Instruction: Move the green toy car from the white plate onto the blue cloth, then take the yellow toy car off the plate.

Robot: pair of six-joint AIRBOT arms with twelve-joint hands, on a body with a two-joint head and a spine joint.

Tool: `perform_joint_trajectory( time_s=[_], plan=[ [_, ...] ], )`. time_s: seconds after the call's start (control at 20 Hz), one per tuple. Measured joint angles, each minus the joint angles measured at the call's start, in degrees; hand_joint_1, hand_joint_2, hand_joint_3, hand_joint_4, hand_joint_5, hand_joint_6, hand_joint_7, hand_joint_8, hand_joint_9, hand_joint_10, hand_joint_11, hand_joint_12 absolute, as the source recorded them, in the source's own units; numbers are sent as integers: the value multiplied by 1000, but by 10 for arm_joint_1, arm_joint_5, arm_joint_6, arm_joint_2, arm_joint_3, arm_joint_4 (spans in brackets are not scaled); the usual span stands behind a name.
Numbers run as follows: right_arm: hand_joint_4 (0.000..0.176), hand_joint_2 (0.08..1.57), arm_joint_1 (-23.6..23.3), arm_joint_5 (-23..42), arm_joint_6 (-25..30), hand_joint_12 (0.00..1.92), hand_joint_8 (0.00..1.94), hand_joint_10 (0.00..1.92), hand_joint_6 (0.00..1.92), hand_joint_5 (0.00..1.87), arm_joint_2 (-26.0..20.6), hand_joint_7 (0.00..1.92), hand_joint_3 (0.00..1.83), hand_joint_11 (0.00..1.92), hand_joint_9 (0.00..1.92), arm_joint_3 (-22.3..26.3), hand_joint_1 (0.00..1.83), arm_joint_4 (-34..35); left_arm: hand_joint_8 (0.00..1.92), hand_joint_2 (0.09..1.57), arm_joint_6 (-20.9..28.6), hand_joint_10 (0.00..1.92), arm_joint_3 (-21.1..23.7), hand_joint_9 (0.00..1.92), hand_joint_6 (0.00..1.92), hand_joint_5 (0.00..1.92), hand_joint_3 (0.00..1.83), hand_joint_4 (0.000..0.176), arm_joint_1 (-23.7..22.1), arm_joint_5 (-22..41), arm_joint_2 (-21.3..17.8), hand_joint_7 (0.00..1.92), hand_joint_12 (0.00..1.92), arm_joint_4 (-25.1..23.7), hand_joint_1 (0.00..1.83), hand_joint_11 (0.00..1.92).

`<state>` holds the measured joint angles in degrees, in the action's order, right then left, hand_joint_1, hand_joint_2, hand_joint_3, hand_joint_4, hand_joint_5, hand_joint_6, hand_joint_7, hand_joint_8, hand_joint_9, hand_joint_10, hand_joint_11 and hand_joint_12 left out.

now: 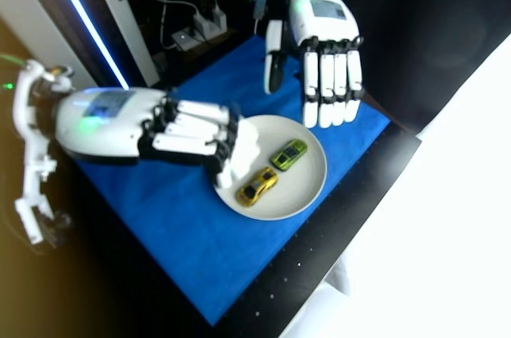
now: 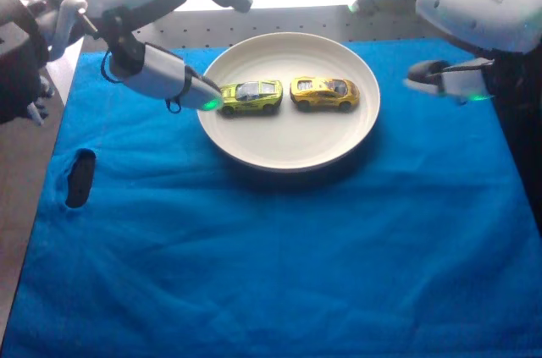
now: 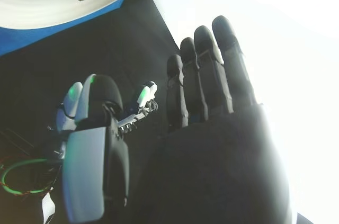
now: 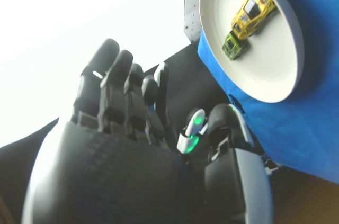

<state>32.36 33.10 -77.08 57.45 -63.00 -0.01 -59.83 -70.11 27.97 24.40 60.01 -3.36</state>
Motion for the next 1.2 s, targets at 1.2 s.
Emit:
perform_joint_trajectory(
  time_s=[1.2],
  plan=[
    [0,958,0,5,0,1921,1062,1421,391,654,-9,463,0,42,305,2,1176,2,91,925,-17,851,-134,466,5,714,0,0,-37,-117,138,761,1574,7,884,191]
  ],
)
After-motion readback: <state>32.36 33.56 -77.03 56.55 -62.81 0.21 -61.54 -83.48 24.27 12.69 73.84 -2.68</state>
